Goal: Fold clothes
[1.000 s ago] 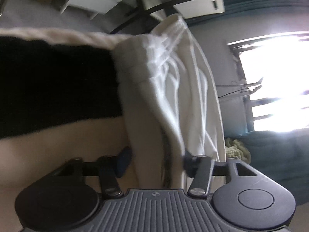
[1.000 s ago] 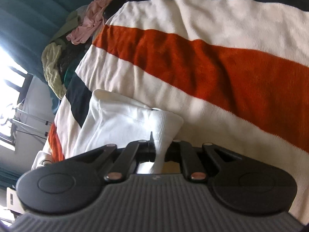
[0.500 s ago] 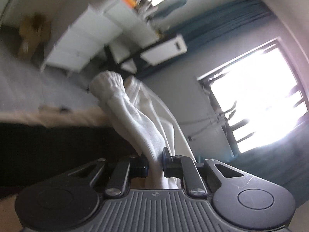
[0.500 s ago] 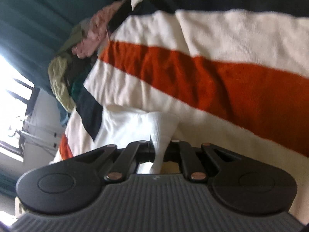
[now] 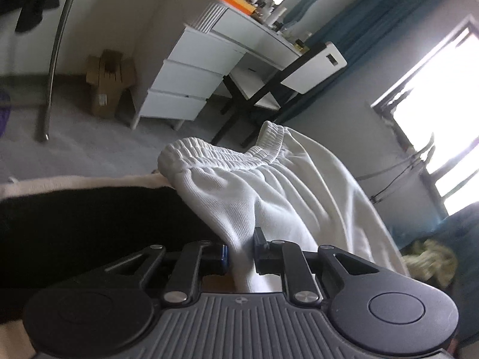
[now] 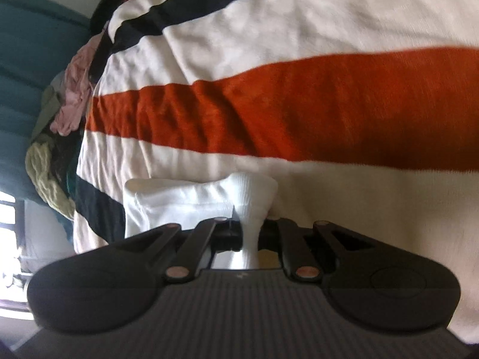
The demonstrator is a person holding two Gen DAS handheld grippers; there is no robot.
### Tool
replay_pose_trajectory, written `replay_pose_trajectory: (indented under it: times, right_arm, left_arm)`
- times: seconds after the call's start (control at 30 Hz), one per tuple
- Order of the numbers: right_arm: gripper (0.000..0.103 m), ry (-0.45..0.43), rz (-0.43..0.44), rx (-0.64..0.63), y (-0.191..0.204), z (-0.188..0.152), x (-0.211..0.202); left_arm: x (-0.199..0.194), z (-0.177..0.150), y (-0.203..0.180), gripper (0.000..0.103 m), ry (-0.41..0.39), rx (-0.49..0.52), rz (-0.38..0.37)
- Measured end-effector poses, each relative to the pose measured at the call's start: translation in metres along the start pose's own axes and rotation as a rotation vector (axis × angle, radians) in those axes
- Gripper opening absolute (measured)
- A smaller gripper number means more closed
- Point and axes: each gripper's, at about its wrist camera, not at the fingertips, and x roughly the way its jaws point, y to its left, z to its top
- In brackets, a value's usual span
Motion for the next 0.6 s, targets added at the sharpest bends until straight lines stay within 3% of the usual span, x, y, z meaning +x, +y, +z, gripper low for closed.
replay_pose_trajectory:
  times: [0.07, 0.1, 0.13, 0.17, 0.2, 0.23, 0.33, 0.43, 0.53, 0.6]
  right_arm:
    - [0.014, 0.01, -0.007, -0.033, 0.005, -0.001, 0.001]
    - [0.018, 0.017, -0.013, -0.058, 0.008, 0.0, 0.003]
    - [0.034, 0.023, -0.019, -0.087, 0.013, 0.001, 0.006]
    - [0.06, 0.019, -0.021, -0.108, 0.016, 0.001, 0.007]
    - [0.072, 0.002, -0.025, -0.122, 0.018, 0.001, 0.005]
    - [0.083, -0.021, -0.032, -0.133, 0.02, 0.002, 0.002]
    - [0.082, -0.107, -0.042, -0.168, 0.027, 0.003, -0.01]
    - [0.082, -0.203, -0.04, -0.223, 0.038, 0.001, -0.027]
    - [0.082, -0.261, 0.071, -0.307, 0.053, -0.008, -0.048]
    - [0.082, -0.275, 0.161, -0.411, 0.065, -0.024, -0.064]
  left_arm:
    - [-0.007, -0.004, -0.007, 0.038, -0.009, 0.037, 0.023]
    - [-0.011, -0.007, -0.011, 0.056, -0.01, 0.053, 0.027]
    - [-0.014, -0.011, -0.015, 0.069, -0.013, 0.075, 0.035]
    - [-0.019, -0.016, -0.021, 0.075, -0.019, 0.111, 0.056]
    - [-0.023, -0.021, -0.028, 0.083, -0.029, 0.15, 0.076]
    - [-0.025, -0.027, -0.037, 0.083, -0.051, 0.201, 0.097]
    - [-0.037, -0.045, -0.064, 0.086, -0.133, 0.345, 0.115]
    - [-0.051, -0.067, -0.09, 0.09, -0.238, 0.484, 0.059]
    - [-0.064, -0.086, -0.118, 0.092, -0.321, 0.627, -0.008]
    - [-0.069, -0.098, -0.134, 0.093, -0.322, 0.7, -0.066]
